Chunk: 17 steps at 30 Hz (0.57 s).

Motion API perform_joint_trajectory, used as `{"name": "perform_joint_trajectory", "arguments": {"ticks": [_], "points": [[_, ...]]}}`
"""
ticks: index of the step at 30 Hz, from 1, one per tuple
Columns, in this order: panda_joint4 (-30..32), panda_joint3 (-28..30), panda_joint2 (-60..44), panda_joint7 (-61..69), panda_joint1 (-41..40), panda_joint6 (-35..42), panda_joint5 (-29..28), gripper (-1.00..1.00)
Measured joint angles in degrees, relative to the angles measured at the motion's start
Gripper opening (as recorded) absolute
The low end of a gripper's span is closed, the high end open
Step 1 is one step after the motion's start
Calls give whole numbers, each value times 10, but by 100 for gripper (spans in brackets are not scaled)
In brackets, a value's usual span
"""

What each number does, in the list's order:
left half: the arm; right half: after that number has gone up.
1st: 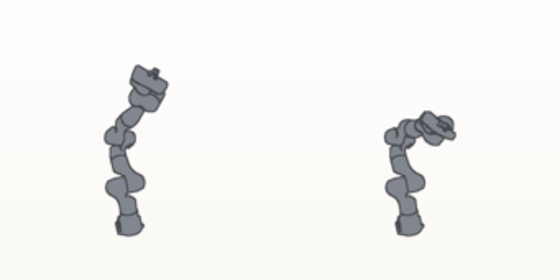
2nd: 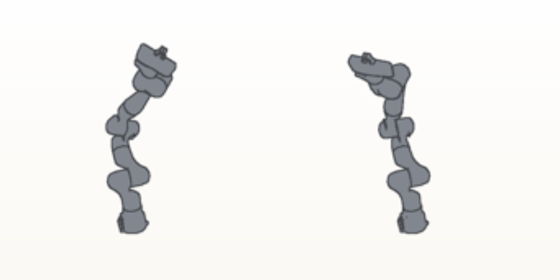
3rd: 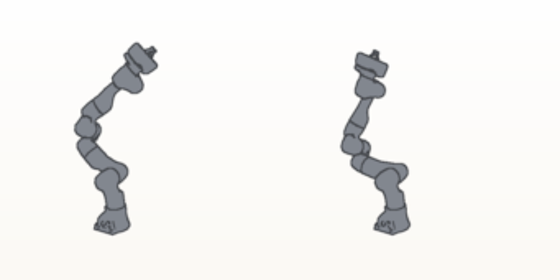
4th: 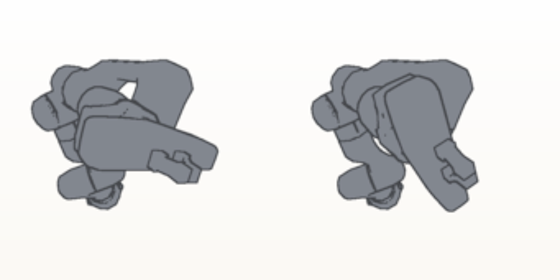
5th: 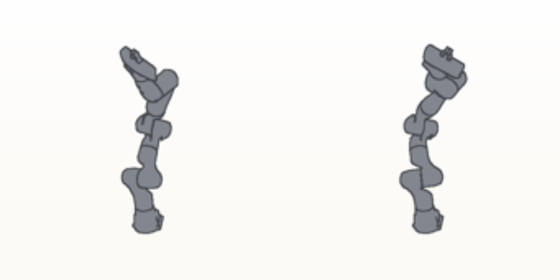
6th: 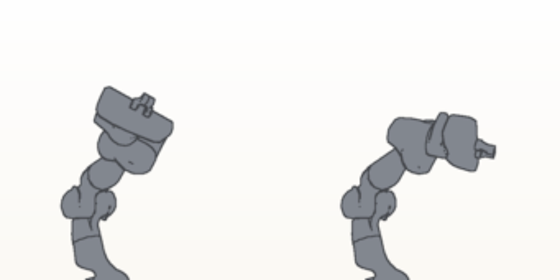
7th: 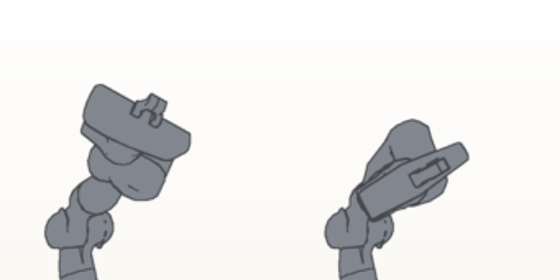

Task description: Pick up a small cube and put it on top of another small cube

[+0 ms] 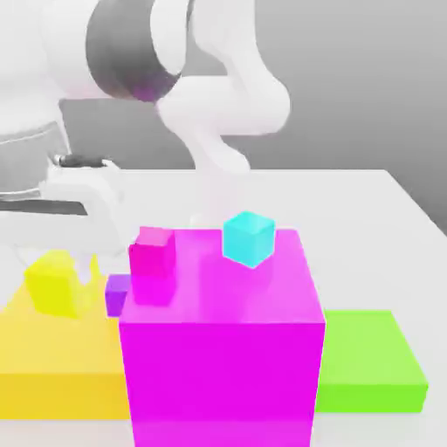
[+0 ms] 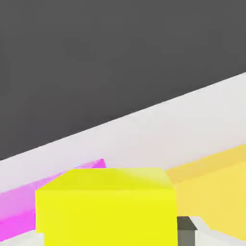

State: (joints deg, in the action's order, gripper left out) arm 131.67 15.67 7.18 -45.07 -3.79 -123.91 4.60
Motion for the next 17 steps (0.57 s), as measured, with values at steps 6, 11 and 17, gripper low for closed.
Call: {"name": "perform_joint_trajectory", "arguments": {"ticks": [6, 11, 17], "points": [[61, -54, 125, -122, -11, 58, -49, -100], [119, -90, 188, -191, -23, 61, -73, -100], [161, -91, 168, -193, -25, 0, -74, 100]]}}
